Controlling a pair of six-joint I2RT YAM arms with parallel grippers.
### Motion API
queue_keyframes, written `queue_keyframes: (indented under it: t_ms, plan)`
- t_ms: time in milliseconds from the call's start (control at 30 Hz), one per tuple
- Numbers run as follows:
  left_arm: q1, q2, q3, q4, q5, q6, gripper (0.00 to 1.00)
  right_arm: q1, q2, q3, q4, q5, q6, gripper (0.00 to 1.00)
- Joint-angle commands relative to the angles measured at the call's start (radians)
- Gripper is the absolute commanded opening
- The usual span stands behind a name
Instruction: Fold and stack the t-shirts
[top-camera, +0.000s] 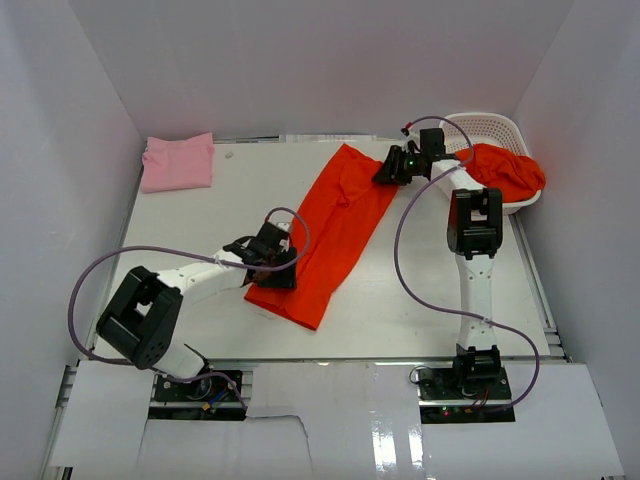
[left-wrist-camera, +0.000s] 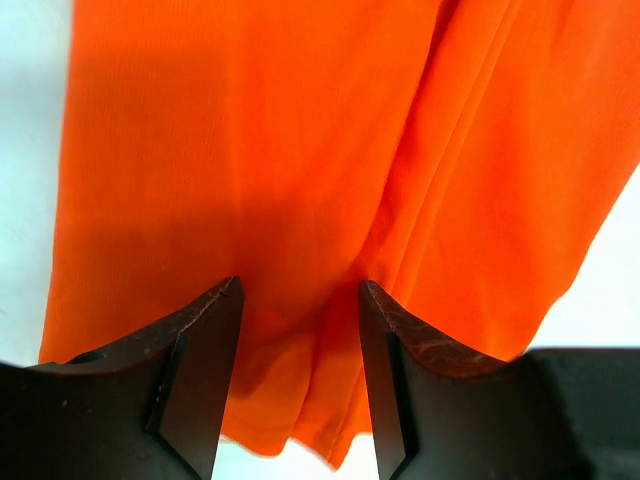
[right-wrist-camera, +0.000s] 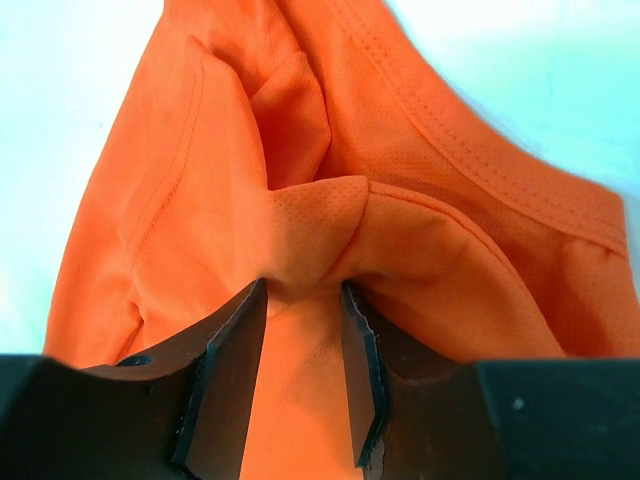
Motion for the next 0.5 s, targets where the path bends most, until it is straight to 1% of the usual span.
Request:
queue_keyframes:
  t_ms: [0,100,200,367,467]
  plan:
    - [-0.045,-0.079,-0.043,-0.014,-0.011,-0.065,0.6,0.005,0.074,0.061,0.026,0.021,0.032,0.43]
    - [-0.057,-0.123,-0.077,-0.028,-0.031,-0.091,0.6,0.005,0.1,0.109,0.032,0.015,0.061,0.43]
    - [-0.064,-0.156,-0.106,-0.034,-0.028,-0.105,0.6,0.005,0.11,0.121,0.066,0.013,0.092,0.45]
    - [-0.106,-0.169,-0.148,-0.029,-0.02,-0.156,0.6,0.007,0.146,0.162,0.098,-0.021,0.139,0.47]
    - [-0.146,-0.156,-0.157,-0.011,-0.02,-0.189,0.6,0.008,0.154,0.156,0.139,-0.036,0.168,0.47]
